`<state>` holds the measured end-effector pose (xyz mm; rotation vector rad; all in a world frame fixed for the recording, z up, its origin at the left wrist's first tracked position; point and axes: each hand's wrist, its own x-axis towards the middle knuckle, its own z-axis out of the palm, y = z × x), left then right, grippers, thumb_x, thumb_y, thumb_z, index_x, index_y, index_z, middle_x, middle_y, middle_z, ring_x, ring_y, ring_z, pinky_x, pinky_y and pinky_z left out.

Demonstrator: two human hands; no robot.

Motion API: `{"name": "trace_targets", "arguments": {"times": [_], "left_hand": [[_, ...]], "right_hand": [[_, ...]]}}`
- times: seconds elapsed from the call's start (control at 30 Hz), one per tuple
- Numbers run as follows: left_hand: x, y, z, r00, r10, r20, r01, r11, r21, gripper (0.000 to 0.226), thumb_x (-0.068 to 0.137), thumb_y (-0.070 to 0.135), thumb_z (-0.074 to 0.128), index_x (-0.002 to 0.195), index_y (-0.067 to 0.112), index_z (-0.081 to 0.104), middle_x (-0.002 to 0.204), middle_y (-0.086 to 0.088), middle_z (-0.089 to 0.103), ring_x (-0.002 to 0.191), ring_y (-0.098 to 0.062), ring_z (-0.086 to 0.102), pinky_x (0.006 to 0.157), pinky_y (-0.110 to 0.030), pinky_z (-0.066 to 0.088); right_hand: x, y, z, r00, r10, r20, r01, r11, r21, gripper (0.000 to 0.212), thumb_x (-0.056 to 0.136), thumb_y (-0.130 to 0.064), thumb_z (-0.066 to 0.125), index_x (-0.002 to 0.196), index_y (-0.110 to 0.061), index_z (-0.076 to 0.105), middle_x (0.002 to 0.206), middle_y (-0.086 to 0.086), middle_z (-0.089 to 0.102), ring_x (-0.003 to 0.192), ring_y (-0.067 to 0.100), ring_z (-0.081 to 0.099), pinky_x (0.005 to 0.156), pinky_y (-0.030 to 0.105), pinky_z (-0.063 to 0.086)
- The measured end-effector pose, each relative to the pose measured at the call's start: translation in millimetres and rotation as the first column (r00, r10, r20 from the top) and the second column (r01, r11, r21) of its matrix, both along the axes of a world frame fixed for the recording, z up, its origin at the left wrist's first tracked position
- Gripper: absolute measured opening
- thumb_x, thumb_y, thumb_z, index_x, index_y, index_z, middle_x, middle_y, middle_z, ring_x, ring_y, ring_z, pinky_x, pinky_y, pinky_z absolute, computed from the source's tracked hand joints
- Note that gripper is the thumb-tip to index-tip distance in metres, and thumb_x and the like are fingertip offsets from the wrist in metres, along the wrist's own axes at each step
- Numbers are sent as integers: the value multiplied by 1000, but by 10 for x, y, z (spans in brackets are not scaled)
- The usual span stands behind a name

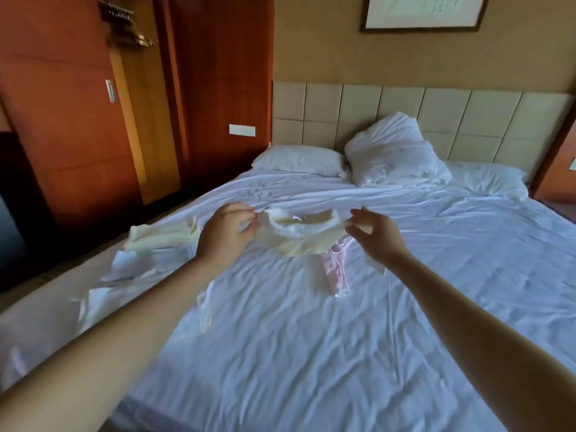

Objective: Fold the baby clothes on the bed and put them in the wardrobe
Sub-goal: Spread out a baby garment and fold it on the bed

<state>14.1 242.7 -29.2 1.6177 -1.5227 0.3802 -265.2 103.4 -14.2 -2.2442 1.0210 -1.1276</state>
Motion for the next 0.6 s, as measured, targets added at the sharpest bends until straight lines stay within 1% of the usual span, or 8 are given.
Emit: {"name": "trace_targets", "arguments": {"times": [0.07, 0.13, 0.17, 0.27, 0.37, 0.47, 0.53, 0.6], "left_hand": [[-89, 242, -600, 999, -36, -13, 38, 989, 142, 17, 89, 28, 67, 89, 14, 76, 97, 2, 69, 96, -15, 61, 82, -29, 49], [-215, 503, -1152, 998, -57, -13, 58, 965, 257, 28, 87, 41, 58, 81, 19, 75, 87, 6, 67, 87, -12, 60, 72, -29, 50], [-285, 637, -1393, 998, -58, -18, 61, 951, 304, 27, 87, 42, 58, 79, 21, 74, 87, 8, 65, 86, -10, 59, 68, -27, 49], [-401, 972, -1981, 998, -48, -40, 60, 899, 433, 8, 86, 28, 71, 84, 21, 75, 99, 10, 63, 95, -8, 59, 69, -25, 50], [-467, 1188, -2291, 998, -43, -51, 62, 889, 453, 3, 83, 21, 75, 85, 18, 75, 102, 10, 60, 95, -9, 57, 71, -23, 47], [-548, 1331, -2414, 999, -17, -46, 34, 914, 405, 7, 77, 15, 80, 81, 15, 74, 95, 8, 59, 86, -5, 53, 67, -21, 45], [-575, 1414, -2529, 997, -34, -74, 61, 917, 393, 13, 72, 7, 84, 78, 12, 73, 92, 7, 59, 84, -3, 52, 64, -24, 51], [-588, 1485, -2635, 997, -45, -67, 70, 898, 434, 15, 71, 4, 83, 81, 12, 74, 95, 6, 61, 87, -7, 56, 67, -28, 54]], "right_hand": [[-92, 157, -600, 994, 8, -110, 4, 995, 104, 19, 84, -11, 73, 102, -8, 75, 120, 5, 69, 130, 17, 51, 99, 19, 35], [-200, 364, -1152, 979, 18, -204, 24, 979, 201, 19, 82, -12, 75, 100, -9, 76, 119, 4, 69, 129, 18, 52, 96, 18, 35], [-255, 485, -1387, 968, 30, -250, 32, 970, 239, 18, 81, -13, 76, 99, -10, 76, 119, 4, 69, 129, 18, 52, 95, 17, 34], [-422, 809, -1927, 944, 27, -329, 77, 951, 299, 12, 81, -17, 76, 93, -16, 77, 122, 0, 67, 122, 15, 57, 92, 18, 36], [-559, 1058, -2230, 944, -1, -329, 102, 952, 290, 7, 81, -20, 76, 87, -23, 77, 120, -5, 66, 122, 9, 55, 87, 18, 38], [-635, 1245, -2379, 941, -16, -338, 102, 965, 241, 9, 81, -23, 76, 90, -24, 78, 117, -6, 62, 115, 6, 56, 82, 18, 39], [-679, 1332, -2445, 937, -12, -348, 93, 972, 217, 10, 81, -24, 76, 91, -25, 78, 115, -5, 60, 107, 10, 60, 78, 23, 44], [-702, 1397, -2492, 928, 23, -373, 62, 975, 215, 12, 82, -21, 75, 93, -23, 78, 113, -2, 60, 101, 17, 62, 80, 30, 51]]}}
